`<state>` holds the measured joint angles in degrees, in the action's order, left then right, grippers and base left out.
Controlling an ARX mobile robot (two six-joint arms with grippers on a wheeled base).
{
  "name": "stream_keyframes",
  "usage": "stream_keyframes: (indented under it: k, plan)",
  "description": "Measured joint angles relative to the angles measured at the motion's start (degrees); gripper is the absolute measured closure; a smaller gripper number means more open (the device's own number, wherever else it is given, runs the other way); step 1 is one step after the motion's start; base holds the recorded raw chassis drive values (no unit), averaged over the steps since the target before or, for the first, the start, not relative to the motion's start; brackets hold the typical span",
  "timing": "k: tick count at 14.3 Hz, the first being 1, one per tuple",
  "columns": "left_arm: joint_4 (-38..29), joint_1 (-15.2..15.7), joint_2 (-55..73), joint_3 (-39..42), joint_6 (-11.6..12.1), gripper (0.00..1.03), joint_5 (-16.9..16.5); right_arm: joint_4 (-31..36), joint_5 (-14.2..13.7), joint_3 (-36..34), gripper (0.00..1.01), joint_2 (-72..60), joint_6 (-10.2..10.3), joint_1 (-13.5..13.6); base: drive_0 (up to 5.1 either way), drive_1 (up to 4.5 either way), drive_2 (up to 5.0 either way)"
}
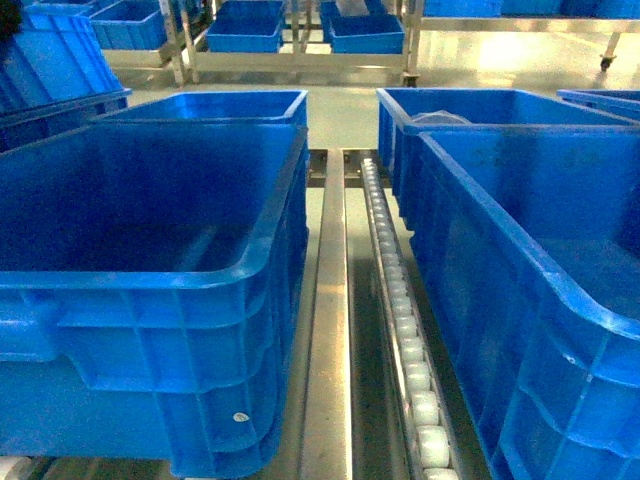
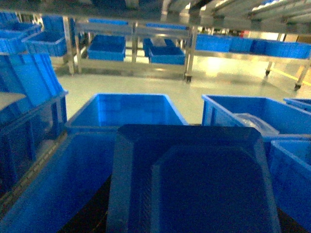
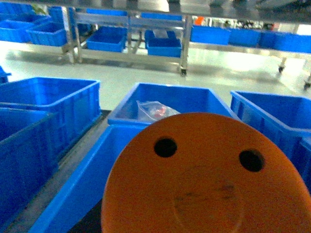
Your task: Sort blue parts and orange caps into right shelf containers
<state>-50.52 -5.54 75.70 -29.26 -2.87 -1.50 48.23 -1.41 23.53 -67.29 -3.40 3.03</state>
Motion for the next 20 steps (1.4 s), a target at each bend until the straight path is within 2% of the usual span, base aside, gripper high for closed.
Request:
stream_keyframes:
  k: [1, 2, 3, 6, 7, 8, 9, 10, 11, 12, 13, 15, 16, 17, 20]
  plan:
    - [0.94, 0.00, 4.66, -3.30, -1.31, 0.60, -0.07, -0.46, -2.23, 3.41, 0.57, -4.98, 0.42, -0.04, 0.0, 0.00, 0.0]
    - [1.01, 0.22, 6.86, -4.57, -3.02, 0.60, -0.77, -0.68, -2.80, 5.88, 0.57, -8.41, 0.98, -0.11, 0.0, 0.00, 0.0]
    - [0.66, 0.46, 7.21, -4.59, -3.98, 0.53, -0.90, -0.61, -2.89, 6.51, 0.49, -9.99, 1.07, -0.11, 0.0, 0.00, 0.0]
    - [-1.25, 1.11, 7.13, -3.87, -4.98, 0.21, -1.77, 0.04, -2.89, 6.49, 0.16, -10.71, 1.27, -0.04, 0.0, 0.00, 0.0]
    - [-0.72, 1.11, 6.40, -2.80, -4.72, 0.06, -0.90, -0.61, -3.50, 6.49, 0.02, -10.69, 1.22, 0.02, 0.0, 0.00, 0.0]
    - [-0.66, 0.35, 5.07, -1.49, -2.84, 0.04, 3.52, -0.57, -3.50, 6.49, 0.03, -10.93, 1.22, 0.04, 0.0, 0.00, 0.0]
    - [-1.03, 0.04, 3.85, -0.81, -1.55, 0.05, 5.46, -0.63, -3.50, 6.49, 0.03, -11.06, 1.20, 0.04, 0.0, 0.00, 0.0]
    - [-0.94, 0.04, 3.72, -0.83, -1.07, 0.05, 5.62, 0.31, -2.67, 6.25, 0.08, -10.99, 1.60, -0.02, 0.0, 0.00, 0.0]
    - [1.64, 0.20, 1.99, 0.90, 0.72, 0.19, 6.43, 1.53, -1.20, 2.58, 0.24, -8.46, 2.36, -0.31, 0.0, 0.00, 0.0]
    - [1.01, 0.66, -1.20, 4.74, 1.53, 0.31, 6.21, 1.90, 1.27, -1.27, 0.37, -5.40, 2.47, -2.16, 0.0, 0.00, 0.0]
    - [0.35, 1.36, -4.48, 8.17, 1.84, 0.46, 5.90, 2.34, 1.03, -4.37, 0.52, -2.73, 2.56, -3.19, 0.0, 0.00, 0.0]
    - [0.26, 2.19, -9.03, 13.38, 1.86, 0.71, 4.81, 2.14, 1.44, -9.07, 0.78, 2.08, 2.62, -3.02, 0.0, 0.00, 0.0]
    - [0.90, 5.14, -12.15, 16.26, 1.90, 0.88, 1.86, 1.31, 1.42, -11.63, 0.94, 5.29, 2.62, -3.04, 0.0, 0.00, 0.0]
    - [1.68, 5.81, -15.45, 18.29, 1.84, 1.02, 1.92, 0.17, 1.42, -13.77, 1.00, 8.39, 2.78, -3.04, 0.0, 0.00, 0.0]
    - [5.99, 5.49, -24.15, 23.08, 1.92, 1.01, 1.53, -4.48, 1.42, -18.01, 1.00, 17.25, 2.80, -3.04, 0.0, 0.00, 0.0]
